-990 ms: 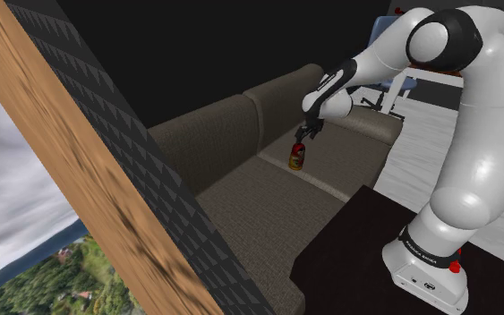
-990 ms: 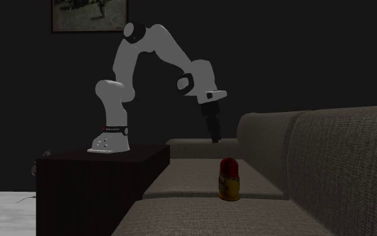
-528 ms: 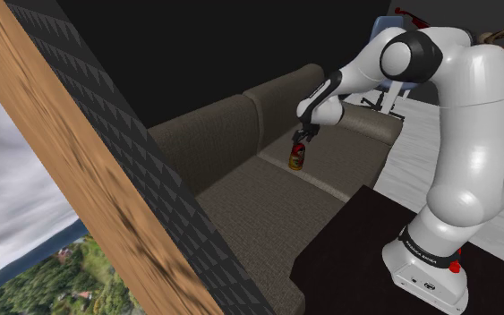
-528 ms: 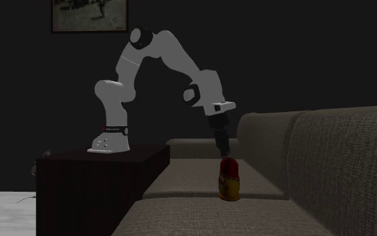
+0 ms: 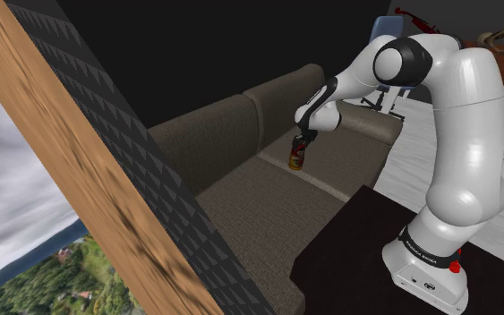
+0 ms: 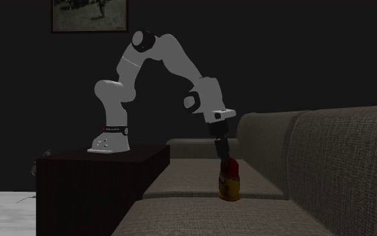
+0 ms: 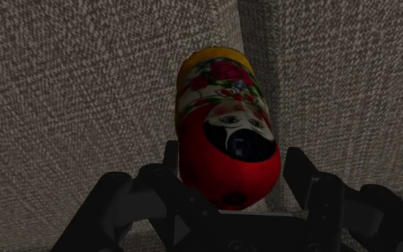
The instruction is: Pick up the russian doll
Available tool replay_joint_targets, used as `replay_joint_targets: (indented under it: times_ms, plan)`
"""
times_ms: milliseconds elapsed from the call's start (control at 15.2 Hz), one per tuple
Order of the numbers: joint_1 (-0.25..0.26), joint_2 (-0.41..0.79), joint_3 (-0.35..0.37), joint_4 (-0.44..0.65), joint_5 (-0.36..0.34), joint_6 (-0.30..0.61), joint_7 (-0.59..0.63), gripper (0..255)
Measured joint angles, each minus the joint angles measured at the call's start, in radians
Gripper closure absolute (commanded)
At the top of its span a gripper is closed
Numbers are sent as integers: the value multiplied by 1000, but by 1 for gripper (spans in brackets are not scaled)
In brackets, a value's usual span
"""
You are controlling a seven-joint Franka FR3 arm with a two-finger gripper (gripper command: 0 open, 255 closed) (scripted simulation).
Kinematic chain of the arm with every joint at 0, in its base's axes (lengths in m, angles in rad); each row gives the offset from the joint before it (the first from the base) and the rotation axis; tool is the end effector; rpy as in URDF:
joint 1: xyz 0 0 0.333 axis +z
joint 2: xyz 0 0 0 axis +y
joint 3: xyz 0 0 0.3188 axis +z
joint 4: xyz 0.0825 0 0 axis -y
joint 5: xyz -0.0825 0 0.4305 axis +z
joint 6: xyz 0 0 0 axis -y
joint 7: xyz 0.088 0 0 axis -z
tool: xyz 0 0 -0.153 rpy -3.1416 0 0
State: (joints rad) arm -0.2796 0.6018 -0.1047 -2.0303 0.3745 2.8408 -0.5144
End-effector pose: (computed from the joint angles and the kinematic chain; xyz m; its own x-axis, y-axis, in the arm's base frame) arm 0.5934 -0.2584 0.0837 0.9545 -0.1861 0.2330 -0.1889 -0.9819 -0.0106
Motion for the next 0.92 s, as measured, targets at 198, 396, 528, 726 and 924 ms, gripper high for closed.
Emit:
replay_joint_targets:
  times_ms: [198,396,528,726,924]
  plan:
    - [0,0,0,0,0,2,0,255]
    - [0,-1,0,-1,0,2,0,255]
    - [0,0,0,0,0,1,0,255]
    - [8,-22,-11,-5,-8,-19,8,255]
    - [20,-55,-26,-11,-21,-48,22,255]
